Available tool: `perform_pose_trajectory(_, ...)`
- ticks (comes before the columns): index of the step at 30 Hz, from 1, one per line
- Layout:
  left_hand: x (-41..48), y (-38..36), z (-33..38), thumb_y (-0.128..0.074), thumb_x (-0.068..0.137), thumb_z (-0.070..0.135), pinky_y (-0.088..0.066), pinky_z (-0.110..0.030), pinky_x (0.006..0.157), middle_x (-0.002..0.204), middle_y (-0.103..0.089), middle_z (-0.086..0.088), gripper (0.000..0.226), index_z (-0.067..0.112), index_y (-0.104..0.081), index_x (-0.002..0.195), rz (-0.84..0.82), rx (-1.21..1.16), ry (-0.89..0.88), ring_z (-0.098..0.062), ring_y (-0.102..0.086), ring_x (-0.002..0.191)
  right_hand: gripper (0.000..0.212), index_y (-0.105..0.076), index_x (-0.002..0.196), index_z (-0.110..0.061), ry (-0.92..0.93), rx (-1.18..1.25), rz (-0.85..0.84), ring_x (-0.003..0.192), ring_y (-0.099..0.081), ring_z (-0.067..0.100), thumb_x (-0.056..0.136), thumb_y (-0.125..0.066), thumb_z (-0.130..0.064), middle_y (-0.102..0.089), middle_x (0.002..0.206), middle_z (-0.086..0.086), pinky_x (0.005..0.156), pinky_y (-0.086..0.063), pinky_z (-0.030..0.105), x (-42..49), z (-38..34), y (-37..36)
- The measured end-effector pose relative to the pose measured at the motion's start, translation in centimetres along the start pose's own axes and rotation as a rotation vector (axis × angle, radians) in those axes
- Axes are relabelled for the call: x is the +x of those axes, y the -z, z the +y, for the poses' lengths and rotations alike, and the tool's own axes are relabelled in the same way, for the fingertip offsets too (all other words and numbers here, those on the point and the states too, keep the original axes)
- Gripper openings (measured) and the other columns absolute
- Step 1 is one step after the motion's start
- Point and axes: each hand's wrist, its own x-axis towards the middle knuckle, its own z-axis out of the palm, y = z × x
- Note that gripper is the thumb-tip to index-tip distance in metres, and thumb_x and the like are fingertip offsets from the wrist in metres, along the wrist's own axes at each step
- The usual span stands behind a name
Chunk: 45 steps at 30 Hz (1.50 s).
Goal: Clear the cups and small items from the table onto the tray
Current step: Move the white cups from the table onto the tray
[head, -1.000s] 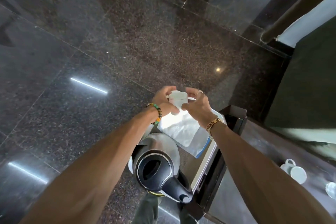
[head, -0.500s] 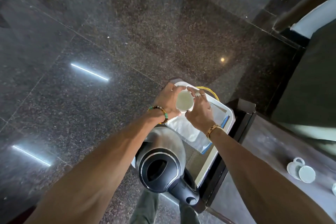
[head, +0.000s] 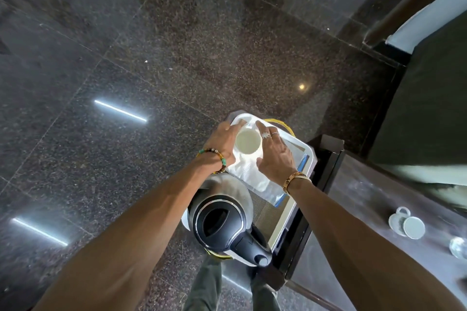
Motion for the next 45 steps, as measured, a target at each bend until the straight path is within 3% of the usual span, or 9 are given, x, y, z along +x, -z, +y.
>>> perform_pose_trajectory(3, -1.4, 3.2, 0.4, -0.077, 0.068, 0.004, -0.050, -0.035, 0.097, 0.127, -0.046, -0.012, 0.083, 0.022, -0.039, 0.139, -0.023, 0.050, 0.024, -0.029, -0.056, 0.111, 0.098, -0.019, 0.159, -0.020, -0.058, 0.028, 0.020, 0.137, -0.044, 0.030, 0.078, -0.073, -0.009, -0.033, 0.153, 0.008, 0.099, -0.048, 0.040, -2.1, -0.3, 2.9)
perform_pose_trajectory(8, -4.2, 9.4, 3.2, -0.072, 0.079, 0.023, -0.044, -0.038, 0.104, 0.132, -0.046, -0.013, 0.064, 0.016, -0.043, 0.137, 0.052, 0.066, -0.046, -0.029, -0.050, 0.121, 0.089, -0.024, 0.158, -0.017, -0.160, 0.073, 0.143, 0.134, -0.048, 0.034, 0.081, -0.069, -0.022, -0.039, 0.149, 0.011, 0.102, -0.046, 0.041, -7.0, -1.6, 8.4)
perform_pose_trajectory(12, -5.7, 12.2, 8.2, -0.068, 0.084, 0.031, -0.044, -0.038, 0.101, 0.131, -0.048, -0.012, 0.059, 0.017, -0.043, 0.136, 0.084, 0.061, -0.161, -0.028, -0.050, 0.120, 0.086, -0.026, 0.157, -0.015, -0.227, 0.139, 0.267, 0.131, -0.049, 0.034, 0.083, -0.068, -0.020, -0.041, 0.146, 0.012, 0.105, -0.044, 0.040, -12.0, -2.1, 11.6)
perform_pose_trajectory(18, -9.0, 11.7, 18.7, -0.068, 0.084, 0.024, -0.043, -0.033, 0.101, 0.124, -0.053, -0.008, 0.050, 0.017, -0.052, 0.131, 0.070, -0.013, -0.435, -0.023, -0.054, 0.115, 0.075, -0.030, 0.156, -0.013, -0.366, 0.194, 0.472, 0.130, -0.049, 0.030, 0.089, -0.063, -0.020, -0.041, 0.144, 0.009, 0.103, -0.047, 0.041, -21.2, 0.3, 15.1)
perform_pose_trajectory(24, -15.1, 8.2, 30.9, -0.067, 0.083, 0.026, -0.045, -0.032, 0.096, 0.115, -0.059, -0.006, 0.042, 0.017, -0.059, 0.123, 0.072, 0.014, -0.684, -0.024, -0.058, 0.109, 0.075, -0.033, 0.155, -0.012, -0.541, 0.189, 0.690, 0.137, -0.044, 0.030, 0.089, -0.067, -0.022, -0.042, 0.149, 0.012, 0.111, -0.038, 0.037, -33.3, 6.5, 18.1)
perform_pose_trajectory(29, -22.3, 2.4, 40.1, -0.068, 0.083, 0.023, -0.042, -0.033, 0.100, 0.116, -0.059, -0.011, 0.039, 0.012, -0.061, 0.120, 0.044, 0.020, -0.871, -0.027, -0.058, 0.109, 0.069, -0.043, 0.147, -0.007, -0.691, 0.211, 0.917, 0.128, -0.052, 0.034, 0.085, -0.070, -0.021, -0.049, 0.141, 0.015, 0.106, -0.044, 0.040, -44.8, 11.5, 17.0)
perform_pose_trajectory(35, -32.6, -6.8, 46.7, -0.068, 0.081, 0.024, -0.042, -0.032, 0.099, 0.115, -0.061, -0.009, 0.038, 0.014, -0.063, 0.118, -0.028, 0.036, -0.996, -0.025, -0.058, 0.109, 0.069, -0.044, 0.145, -0.005, -0.812, 0.275, 0.963, 0.129, -0.050, 0.035, 0.083, -0.070, -0.022, -0.050, 0.139, 0.015, 0.107, -0.044, 0.048, -58.7, 15.7, 11.9)
perform_pose_trajectory(41, -42.4, -12.9, 54.1, -0.070, 0.079, 0.026, -0.039, -0.029, 0.094, 0.115, -0.062, -0.008, 0.040, 0.017, -0.063, 0.117, -0.061, 0.035, -1.097, -0.025, -0.059, 0.108, 0.070, -0.042, 0.148, -0.008, -0.948, 0.261, 1.052, 0.131, -0.049, 0.033, 0.085, -0.069, -0.024, -0.047, 0.145, 0.013, 0.109, -0.040, 0.040, -71.5, 18.6, 10.9)
perform_pose_trajectory(45, -47.3, -16.2, 58.4, -0.069, 0.081, 0.025, -0.043, -0.029, 0.093, 0.116, -0.061, -0.008, 0.040, 0.015, -0.062, 0.119, -0.120, -0.003, -1.158, -0.024, -0.060, 0.108, 0.068, -0.045, 0.145, -0.009, -1.036, 0.275, 1.189, 0.124, -0.053, 0.030, 0.084, -0.069, -0.026, -0.050, 0.136, 0.012, 0.105, -0.043, 0.038, -77.8, 20.3, 11.0)
